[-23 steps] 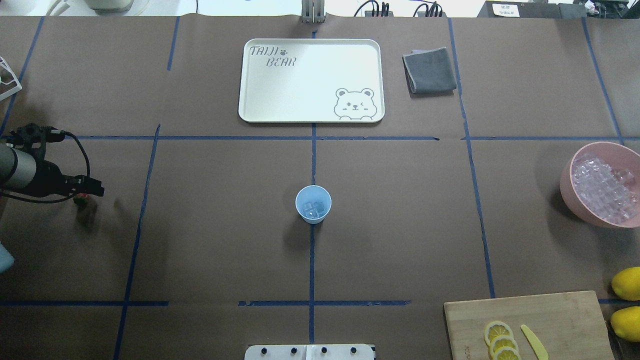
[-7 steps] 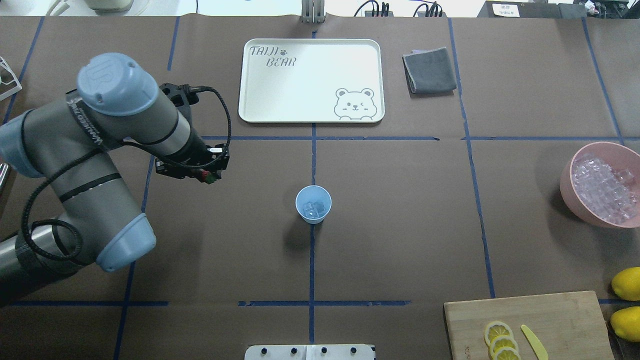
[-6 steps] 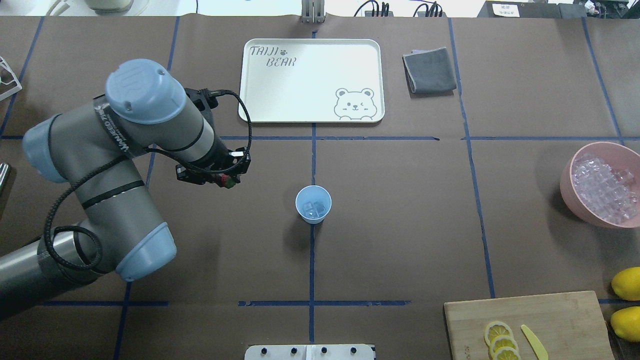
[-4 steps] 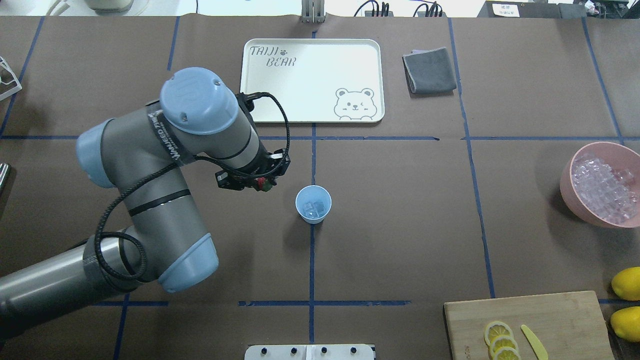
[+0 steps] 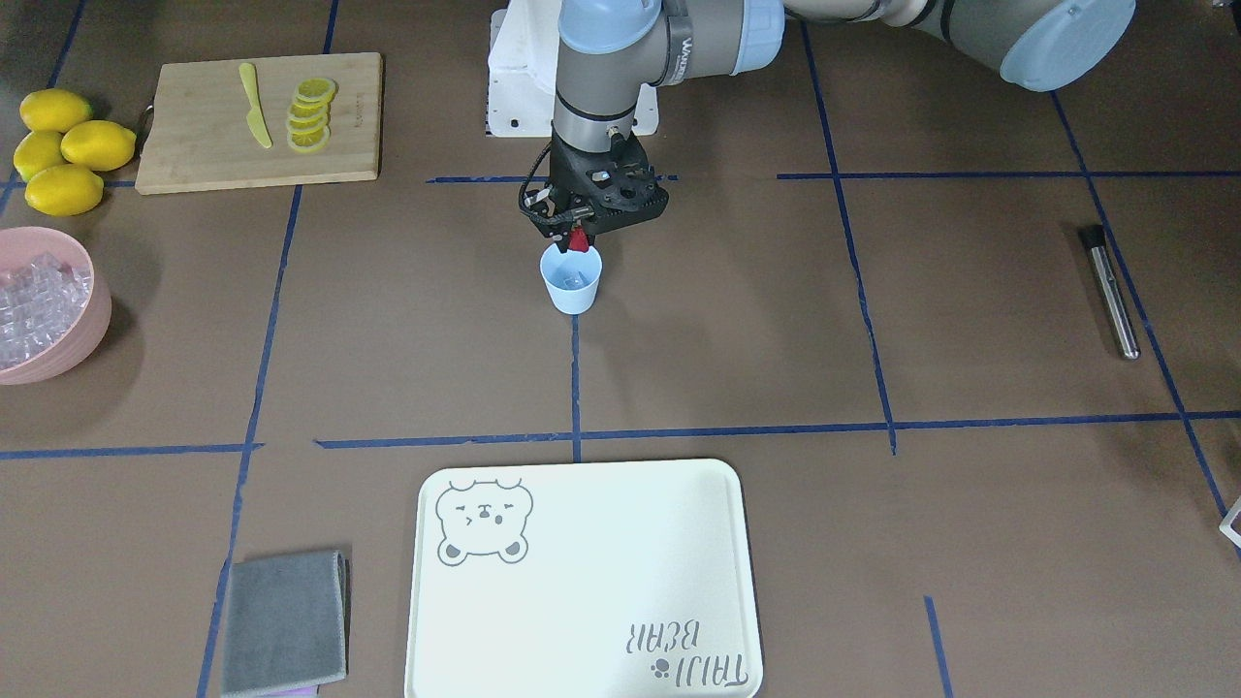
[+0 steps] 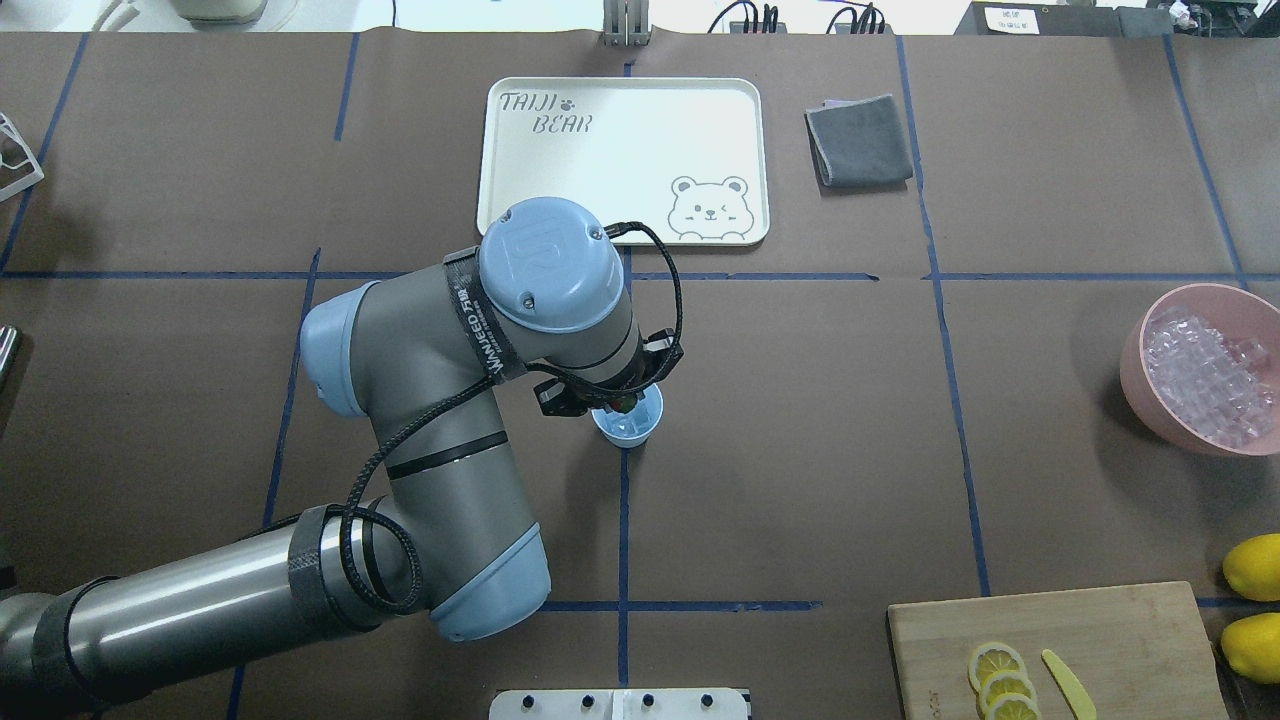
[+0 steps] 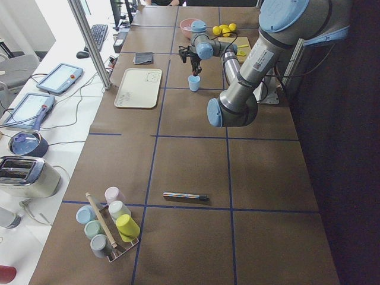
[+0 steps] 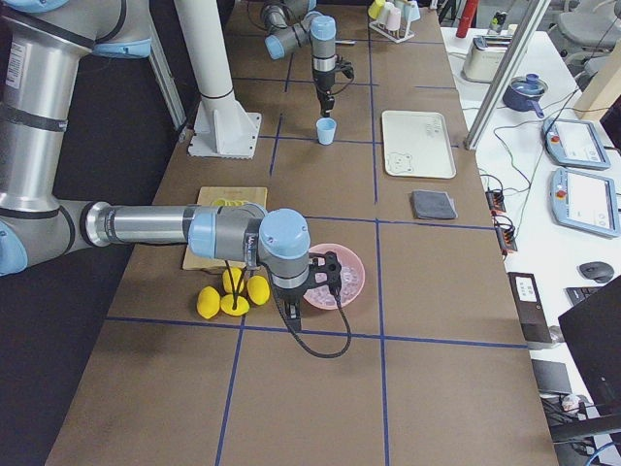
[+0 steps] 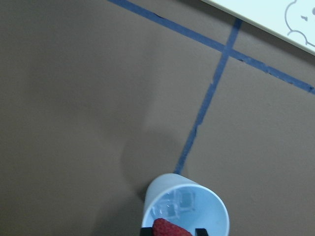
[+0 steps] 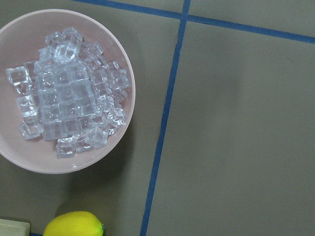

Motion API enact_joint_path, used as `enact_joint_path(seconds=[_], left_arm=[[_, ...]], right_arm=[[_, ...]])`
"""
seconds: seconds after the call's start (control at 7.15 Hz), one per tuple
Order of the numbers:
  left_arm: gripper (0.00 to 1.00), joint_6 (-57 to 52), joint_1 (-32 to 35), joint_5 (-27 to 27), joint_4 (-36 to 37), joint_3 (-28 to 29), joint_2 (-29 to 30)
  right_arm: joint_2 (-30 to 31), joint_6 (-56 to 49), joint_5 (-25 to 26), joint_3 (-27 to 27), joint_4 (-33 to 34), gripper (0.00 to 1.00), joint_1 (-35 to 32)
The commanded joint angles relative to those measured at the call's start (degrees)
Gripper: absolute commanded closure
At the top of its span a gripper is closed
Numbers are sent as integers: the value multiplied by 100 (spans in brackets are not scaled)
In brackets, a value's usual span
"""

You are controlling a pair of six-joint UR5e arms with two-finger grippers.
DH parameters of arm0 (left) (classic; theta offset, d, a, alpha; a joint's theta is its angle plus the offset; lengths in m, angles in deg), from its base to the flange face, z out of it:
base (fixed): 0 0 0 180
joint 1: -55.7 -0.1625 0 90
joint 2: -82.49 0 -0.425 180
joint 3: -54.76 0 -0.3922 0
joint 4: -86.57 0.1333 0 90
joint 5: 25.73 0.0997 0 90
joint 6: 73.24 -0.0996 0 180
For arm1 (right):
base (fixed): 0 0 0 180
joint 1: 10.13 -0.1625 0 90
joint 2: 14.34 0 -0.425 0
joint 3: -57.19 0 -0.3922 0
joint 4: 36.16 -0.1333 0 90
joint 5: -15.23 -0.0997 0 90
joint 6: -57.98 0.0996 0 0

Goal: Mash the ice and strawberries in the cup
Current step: 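Open the left gripper to drop the strawberry into the cup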

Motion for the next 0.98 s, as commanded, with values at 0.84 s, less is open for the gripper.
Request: enact_joint_path(seconds=[0.84], left_arm=[[0, -2762, 724, -526, 704, -1441, -1646]], right_arm=[[0, -2, 0, 25, 0, 1, 7]])
